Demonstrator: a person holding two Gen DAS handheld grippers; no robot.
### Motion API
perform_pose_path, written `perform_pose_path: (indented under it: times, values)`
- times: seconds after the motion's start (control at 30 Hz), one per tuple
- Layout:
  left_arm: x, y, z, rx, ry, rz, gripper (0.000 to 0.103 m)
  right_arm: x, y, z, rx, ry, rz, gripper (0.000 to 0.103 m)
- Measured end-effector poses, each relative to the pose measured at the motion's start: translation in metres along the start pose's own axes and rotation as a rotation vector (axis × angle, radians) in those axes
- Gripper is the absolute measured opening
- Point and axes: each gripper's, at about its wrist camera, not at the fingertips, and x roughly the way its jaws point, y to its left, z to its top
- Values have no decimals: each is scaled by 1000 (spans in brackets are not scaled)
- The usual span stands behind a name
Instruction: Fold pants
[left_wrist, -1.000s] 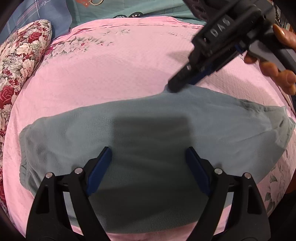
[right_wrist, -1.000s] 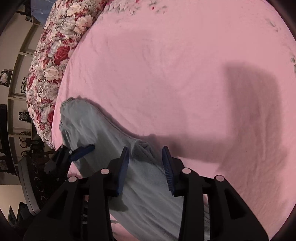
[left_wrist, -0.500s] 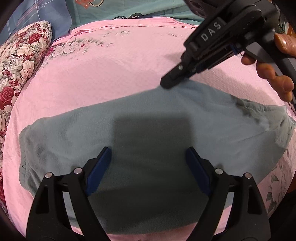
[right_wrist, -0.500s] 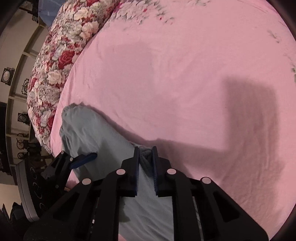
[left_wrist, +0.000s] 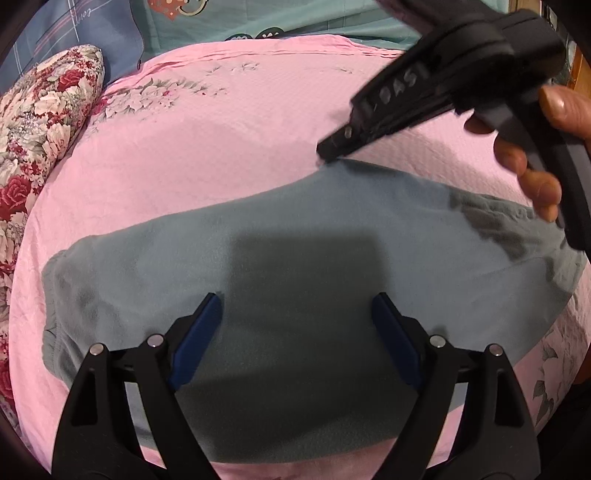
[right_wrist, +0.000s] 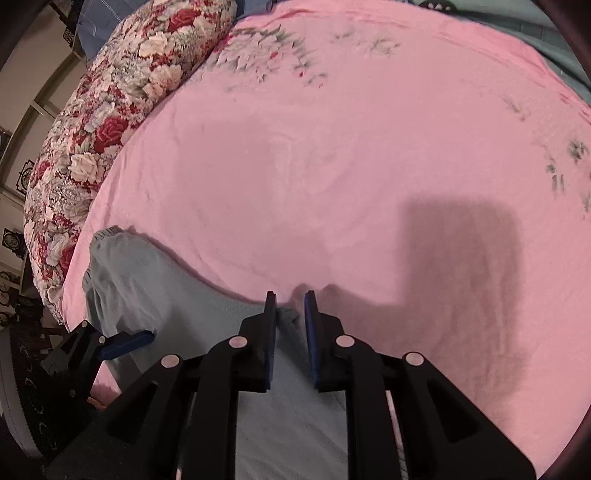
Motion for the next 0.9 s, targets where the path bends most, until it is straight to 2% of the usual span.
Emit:
perform_pose_path:
  times: [0.03,0.1,0.2,0.33,0.37,0.4,0.43,0.5,0.6,0.67,0.7,0.8,0.9]
  values:
    - [-4,0,2,2,-11,5,85,-14,-1,2,1,-50,-17,18]
    - [-20,1,8,0,-56,5,85,-38,-2,1,17,-96,27,18]
    - [-29,4,17,-2,-92,13,85,-36,15,-13,-35,-47,69,17]
    - [-2,16,20,-24,-22,50,85,3,19,-22,-19,34,38,11]
    - [7,23,19,-40,3,57,85,11,16,-22,-14,34,8,3]
    - [14,29,16,-55,30,64,85,18,12,-22,4,32,-8,0]
    - [18,37,13,-81,45,36,87,20,4,-23,40,27,14,0]
    - [13,42,7,-74,44,39,88,20,-4,-25,76,28,47,0]
    - [-10,51,10,-69,-7,58,85,3,3,-25,71,-15,80,1]
    - [-30,64,17,-73,-80,107,86,-7,12,-22,60,-49,112,2]
    - [-32,71,20,-82,-88,128,87,-7,13,-21,57,-54,107,2]
    - [-13,103,27,-136,-36,193,87,14,11,-19,92,-18,48,2]
    - [16,131,19,-182,53,266,88,23,6,-20,101,-22,41,0]
